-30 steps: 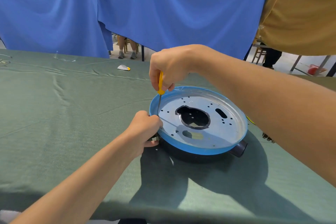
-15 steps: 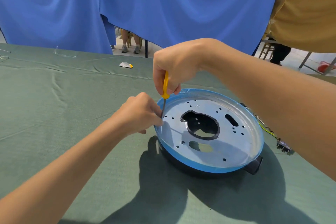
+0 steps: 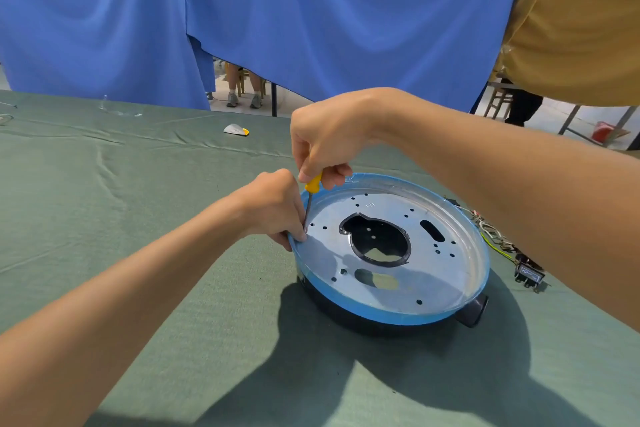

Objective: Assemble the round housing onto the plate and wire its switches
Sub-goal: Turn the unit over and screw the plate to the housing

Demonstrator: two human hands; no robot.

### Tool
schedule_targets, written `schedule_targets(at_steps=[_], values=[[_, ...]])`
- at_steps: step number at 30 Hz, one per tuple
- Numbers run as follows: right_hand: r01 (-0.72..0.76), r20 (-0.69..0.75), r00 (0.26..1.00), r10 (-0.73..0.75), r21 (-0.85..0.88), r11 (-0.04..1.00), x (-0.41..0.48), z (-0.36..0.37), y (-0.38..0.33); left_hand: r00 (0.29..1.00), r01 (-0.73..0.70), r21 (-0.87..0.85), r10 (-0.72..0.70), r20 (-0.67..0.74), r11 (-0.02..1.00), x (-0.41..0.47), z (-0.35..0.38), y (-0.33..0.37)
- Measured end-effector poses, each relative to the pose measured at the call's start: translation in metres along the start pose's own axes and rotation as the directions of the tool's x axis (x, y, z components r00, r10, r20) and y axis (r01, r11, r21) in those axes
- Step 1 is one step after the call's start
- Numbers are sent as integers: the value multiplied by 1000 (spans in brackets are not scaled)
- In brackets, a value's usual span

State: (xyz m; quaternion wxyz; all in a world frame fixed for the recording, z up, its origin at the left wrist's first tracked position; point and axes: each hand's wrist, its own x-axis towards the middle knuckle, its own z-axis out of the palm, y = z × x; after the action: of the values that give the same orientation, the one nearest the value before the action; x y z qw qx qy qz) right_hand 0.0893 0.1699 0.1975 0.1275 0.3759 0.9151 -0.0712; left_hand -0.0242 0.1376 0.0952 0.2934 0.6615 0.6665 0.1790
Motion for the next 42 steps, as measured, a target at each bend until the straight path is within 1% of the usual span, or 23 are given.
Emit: schedule_targets(at_steps=[5,8,9,11,13,14,17,19,21,23,25,27,29,32,34,36,37,39,40,42], values=[[-93,8,996,93,108,990,2,1,1,999,33,-51,-34,-26,998,-3,2,-2],[-107,27,994,104,153,982,0,1,0,998,44,-72,-47,-42,996,-5,2,-3],[-108,31,994,104,137,985,-2,0,0,998,48,-82,-52,-46,995,-5,2,-3],[-78,0,997,78,11,997,-6,1,-2,997,50,-96,-56,-58,994,-6,3,-3],[-9,-67,998,0,-129,992,-7,3,-5,996,48,-100,-55,-67,994,-6,4,-3],[13,-90,996,-28,-171,985,-7,4,-7,996,47,-103,-55,-68,994,-6,4,-4],[47,-116,990,-77,-243,969,-5,5,-10,996,47,-115,-55,-66,992,-5,4,-4],[36,-115,991,-67,-249,968,-2,5,-11,996,47,-123,-55,-67,991,-6,4,-5],[-6,-105,994,-17,-217,976,1,7,-13,996,41,-126,-50,-73,991,-6,5,-5],[-118,-90,990,110,-82,990,6,9,-12,995,34,-125,-45,-85,992,-7,6,-4],[-232,-41,971,234,59,971,7,9,-8,995,39,-117,-50,-88,992,-7,6,-3],[-260,8,965,260,89,961,5,9,-5,995,46,-103,-54,-83,994,-8,7,-2],[-229,15,973,228,66,971,0,7,-6,994,52,-101,-61,-88,994,-7,6,-1],[-136,-10,991,136,24,990,-7,2,-9,993,64,-117,-75,-92,991,-6,5,-2],[-67,-49,997,63,-87,994,-10,-1,-9,993,67,-117,-77,-86,991,-7,5,-3],[-8,-105,994,-17,-236,972,-12,-1,-11,993,70,-122,-81,-89,990,-7,5,-3],[7,-123,992,-42,-271,963,-12,1,-12,993,69,-125,-80,-91,990,-7,6,-3],[4,-123,992,-39,-273,962,-11,2,-14,992,63,-116,-75,-99,991,-8,7,-2],[-23,-111,994,-6,-258,966,-9,2,-15,992,58,-107,-70,-105,993,-8,8,-2],[-127,-77,990,115,-168,978,-4,2,-17,992,51,-94,-62,-112,994,-8,8,-1]])
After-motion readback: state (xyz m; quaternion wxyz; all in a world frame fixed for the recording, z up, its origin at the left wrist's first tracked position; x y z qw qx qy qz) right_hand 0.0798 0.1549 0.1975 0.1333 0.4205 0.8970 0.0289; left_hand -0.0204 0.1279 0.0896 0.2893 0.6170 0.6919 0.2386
